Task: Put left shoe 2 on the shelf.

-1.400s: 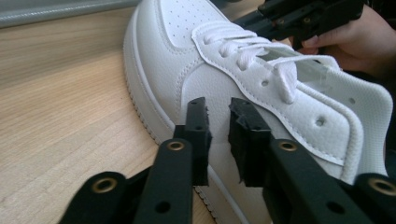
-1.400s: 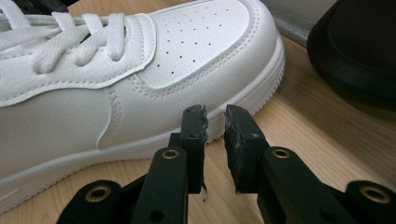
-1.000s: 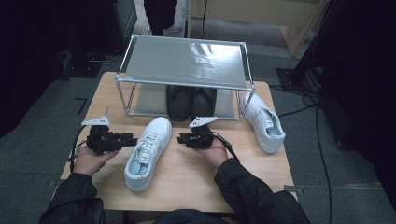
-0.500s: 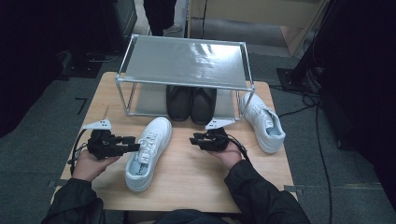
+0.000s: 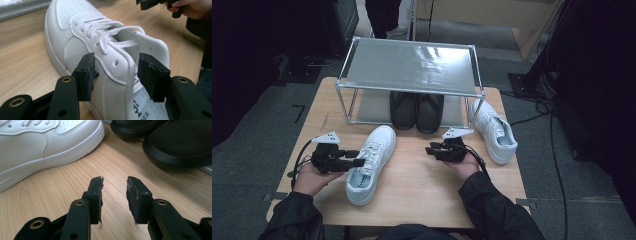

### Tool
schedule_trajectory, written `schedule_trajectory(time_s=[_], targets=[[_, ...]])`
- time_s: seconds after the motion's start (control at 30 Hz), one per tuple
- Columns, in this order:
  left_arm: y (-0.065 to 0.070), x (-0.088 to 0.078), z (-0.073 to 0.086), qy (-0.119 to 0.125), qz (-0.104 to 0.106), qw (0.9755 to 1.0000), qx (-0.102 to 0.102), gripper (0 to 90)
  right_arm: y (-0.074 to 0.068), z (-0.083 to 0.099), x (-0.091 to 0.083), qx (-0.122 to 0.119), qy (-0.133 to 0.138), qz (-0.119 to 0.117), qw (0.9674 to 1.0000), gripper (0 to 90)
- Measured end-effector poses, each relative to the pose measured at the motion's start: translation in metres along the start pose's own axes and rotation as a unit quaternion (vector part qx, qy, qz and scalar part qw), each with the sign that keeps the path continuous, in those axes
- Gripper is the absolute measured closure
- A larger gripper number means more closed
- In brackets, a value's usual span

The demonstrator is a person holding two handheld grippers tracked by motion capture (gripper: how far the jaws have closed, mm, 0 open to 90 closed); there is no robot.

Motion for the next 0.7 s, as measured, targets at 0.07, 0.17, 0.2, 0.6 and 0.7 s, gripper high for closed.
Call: schedule_trajectory(time_s=[0.07,0.17,0.2,0.6,0.7], targets=[[-0.0016,0.0023,0.0025,-0.006,-0.003,1.0000,0.001,49.6,-0.0005,0.0000,0.0000,-0.003,0.001,0.001,1.0000,65.4],[-0.0039,0.0052,0.0052,-0.013,-0.004,0.9999,-0.001,49.6,0.0016,-0.0007,-0.0010,-0.001,0.003,0.002,1.0000,65.4],[-0.0040,0.0051,0.0051,-0.013,-0.004,0.9999,0.000,49.6,0.0022,-0.0010,-0.0016,0.001,0.005,0.002,1.0000,65.4],[-0.0035,0.0051,0.0052,-0.010,-0.009,0.9999,0.008,52.6,0.0060,-0.0045,-0.0060,0.012,0.017,0.003,0.9998,65.4],[-0.0024,0.0022,0.0038,-0.009,-0.018,0.9996,0.020,58.5,0.0058,-0.0043,-0.0056,0.012,0.016,0.002,0.9998,65.5]])
Point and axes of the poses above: each handheld gripper's, and its own axes: x roughly forward along the jaws, z roughly out of its underside, y roughly to its right, the point moved 8 cm from there along x, roughly forward along the jaws, and after that the axes turned 9 degrees about x, right-handed, at the moved point
